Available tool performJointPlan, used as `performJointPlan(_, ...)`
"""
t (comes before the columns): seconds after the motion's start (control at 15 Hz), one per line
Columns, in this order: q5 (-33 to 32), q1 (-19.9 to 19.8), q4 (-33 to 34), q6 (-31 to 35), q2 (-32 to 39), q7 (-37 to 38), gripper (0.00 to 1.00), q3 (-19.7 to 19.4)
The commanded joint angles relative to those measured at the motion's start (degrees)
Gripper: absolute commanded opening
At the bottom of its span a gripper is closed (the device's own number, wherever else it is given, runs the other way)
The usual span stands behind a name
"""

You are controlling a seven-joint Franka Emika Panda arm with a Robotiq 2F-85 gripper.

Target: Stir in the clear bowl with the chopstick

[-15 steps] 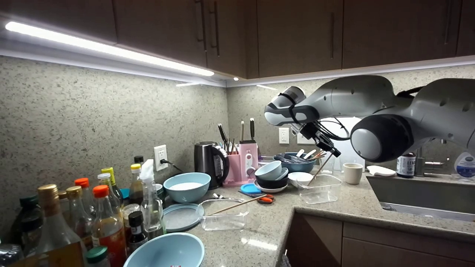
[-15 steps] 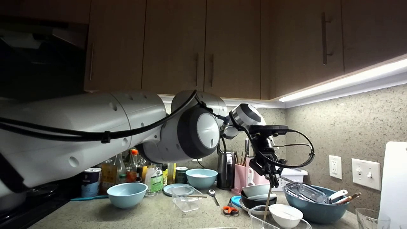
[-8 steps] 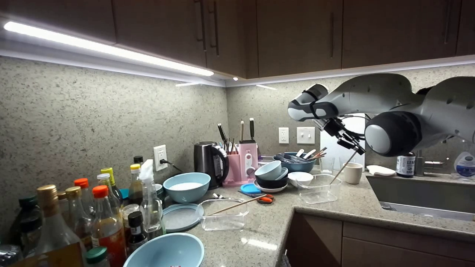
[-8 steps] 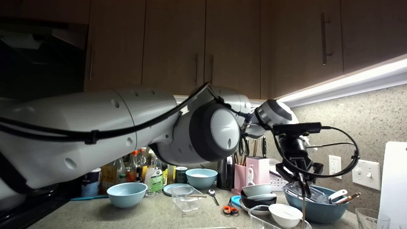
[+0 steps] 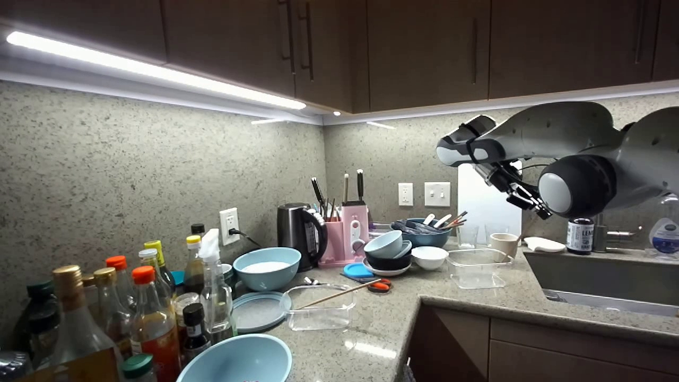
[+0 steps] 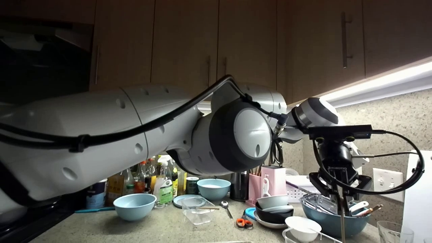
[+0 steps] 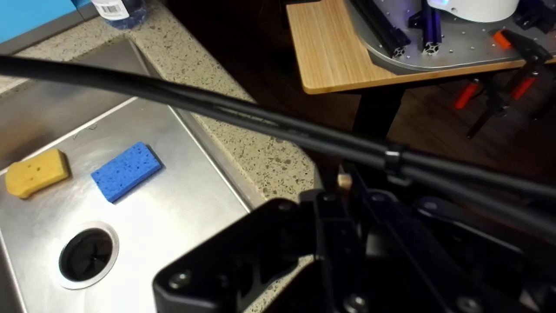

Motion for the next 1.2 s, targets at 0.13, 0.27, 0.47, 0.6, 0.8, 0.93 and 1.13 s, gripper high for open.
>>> performJointPlan(0.13, 1.5, 3.4, -2.3, -1.8, -3.8, 1.0, 0.02, 2.6)
performJointPlan(0.27, 1.5, 5.2, -2.3, -1.8, -4.0, 1.1, 0.02, 3.3)
performJointPlan(0.47, 1.8, 7.1, -2.2, -1.4, -3.6, 1.3, 0.02, 4.2)
performJointPlan(0.6, 1.8, 7.7, -1.9, -1.4, -3.0, 1.1, 0.02, 4.5)
performJointPlan(0.8, 1.2, 7.8, -1.4, -1.3, -2.2, 0.4, 0.02, 4.3)
performJointPlan(0.93, 0.3, 7.3, -1.4, -0.5, -1.9, -1.0, 0.02, 3.7)
performJointPlan(1.13, -1.6, 6.5, -1.2, 1.6, -1.7, -4.4, 0.02, 2.7)
